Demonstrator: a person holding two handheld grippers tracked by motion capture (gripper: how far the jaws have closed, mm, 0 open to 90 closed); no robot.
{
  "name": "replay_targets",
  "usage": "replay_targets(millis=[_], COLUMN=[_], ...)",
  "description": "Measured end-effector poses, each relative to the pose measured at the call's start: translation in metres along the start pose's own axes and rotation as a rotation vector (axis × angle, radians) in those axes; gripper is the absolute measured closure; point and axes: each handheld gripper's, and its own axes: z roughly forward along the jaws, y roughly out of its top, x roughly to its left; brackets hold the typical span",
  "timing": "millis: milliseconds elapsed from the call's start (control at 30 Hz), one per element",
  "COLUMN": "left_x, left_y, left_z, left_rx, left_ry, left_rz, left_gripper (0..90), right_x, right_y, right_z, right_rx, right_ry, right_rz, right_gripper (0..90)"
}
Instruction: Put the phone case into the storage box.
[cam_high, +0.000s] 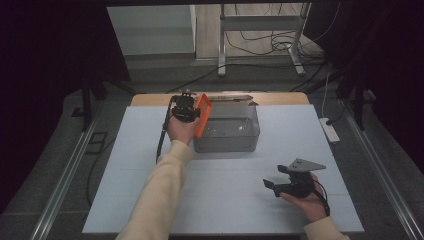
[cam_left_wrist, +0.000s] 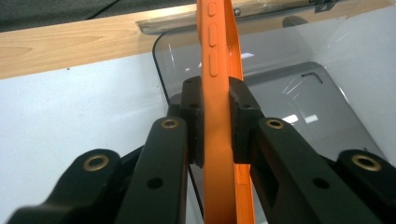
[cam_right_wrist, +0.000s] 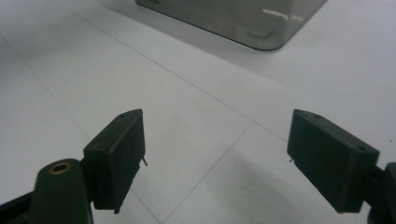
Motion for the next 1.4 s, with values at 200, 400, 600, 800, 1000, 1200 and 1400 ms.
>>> replay_targets(millis=[200, 400, 600, 800, 1000, 1200, 1400], left_x=[-0.001, -0.001, -0.002, -0.005, -0.006, -0.008, -0.01], left_y=[-0.002, -0.004, -0.005, -0.006, -0.008, -0.01, -0.01], left_z=[0.003, 0.006, 0.009, 0.009, 0.012, 0.014, 0.016], left_rx=[0.001, 0.003, 0.009, -0.001, 0.006, 0.01, 0.01], left_ry=[-0.007, -0.014, -0.021, -0.001, 0.014, 0.027, 0.031], left_rz=[-0.004, -0.005, -0.009, -0.005, -0.008, -0.006, -0.003], left_gripper=[79.4, 79.4, 79.4, 79.4, 79.4, 79.4, 79.4], right_x=[0.0, 0.0, 0.0, 0.0, 0.0, 0.0, 0.0], right_y=[0.0, 0.0, 0.0, 0.0, 0.0, 0.0, 0.0], right_z=[0.0, 0.0, 0.0, 0.0, 0.0, 0.0, 0.0], right_rx=[0.001, 0.001, 0.004, 0.006, 0.005, 0.009, 0.007], right_ry=[0.001, -0.001, -0.003, -0.003, -0.001, -0.002, -0.001], right_rz=[0.0, -0.001, -0.002, -0.001, -0.001, -0.002, -0.001], right_gripper=[19.5, 19.5, 19.5, 19.5, 19.5, 19.5, 19.5])
